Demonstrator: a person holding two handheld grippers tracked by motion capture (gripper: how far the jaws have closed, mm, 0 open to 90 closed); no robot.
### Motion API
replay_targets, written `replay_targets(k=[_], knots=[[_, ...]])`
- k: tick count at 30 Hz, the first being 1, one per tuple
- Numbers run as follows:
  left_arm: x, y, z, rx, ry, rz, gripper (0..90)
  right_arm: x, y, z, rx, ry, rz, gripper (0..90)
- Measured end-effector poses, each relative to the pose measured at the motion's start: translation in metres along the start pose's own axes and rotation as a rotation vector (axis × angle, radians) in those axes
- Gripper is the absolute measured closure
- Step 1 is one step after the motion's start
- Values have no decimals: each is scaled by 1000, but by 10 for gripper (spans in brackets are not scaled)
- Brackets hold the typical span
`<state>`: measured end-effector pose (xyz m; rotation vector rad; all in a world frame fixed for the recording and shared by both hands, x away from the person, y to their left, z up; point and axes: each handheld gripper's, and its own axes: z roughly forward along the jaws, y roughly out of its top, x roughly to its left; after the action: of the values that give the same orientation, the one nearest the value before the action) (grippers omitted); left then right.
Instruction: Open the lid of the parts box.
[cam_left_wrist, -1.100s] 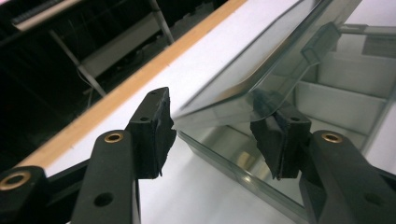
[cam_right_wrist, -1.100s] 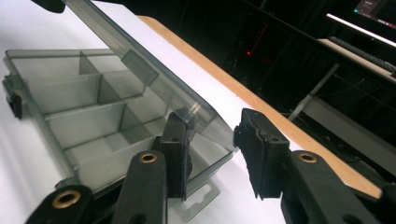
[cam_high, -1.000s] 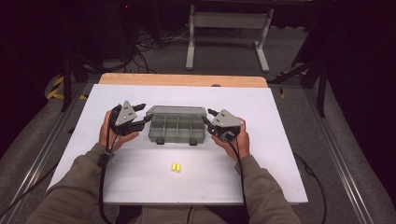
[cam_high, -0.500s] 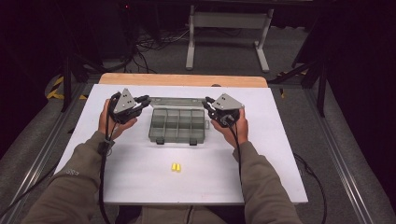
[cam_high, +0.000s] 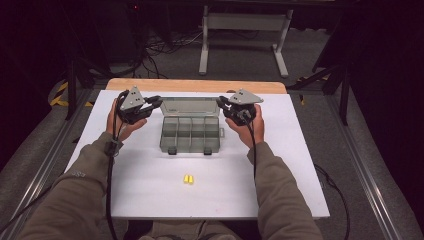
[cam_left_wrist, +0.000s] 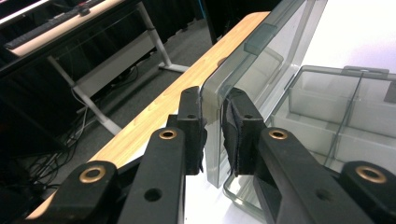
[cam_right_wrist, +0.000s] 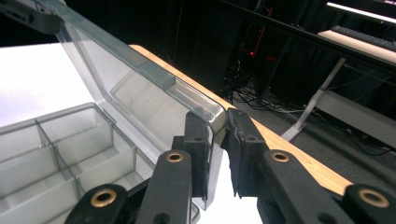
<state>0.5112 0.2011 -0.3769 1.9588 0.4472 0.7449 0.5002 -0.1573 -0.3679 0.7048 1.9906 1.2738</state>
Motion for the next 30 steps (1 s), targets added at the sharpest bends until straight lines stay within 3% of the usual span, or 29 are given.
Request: replay_targets(k=[13,20,26,30], knots=[[11,1,10,-8,-24,-51,769,-5,2,6,4,6,61,782],[11,0,14,-12,-14,-78,760,-6,5,9,17,-11,76,772],[11,0,19,8,-1,-82,743,-5,4,11,13,-26,124,768],[12,1,21,12,2,-97,730,-3,7,12,32,-41,122,767]])
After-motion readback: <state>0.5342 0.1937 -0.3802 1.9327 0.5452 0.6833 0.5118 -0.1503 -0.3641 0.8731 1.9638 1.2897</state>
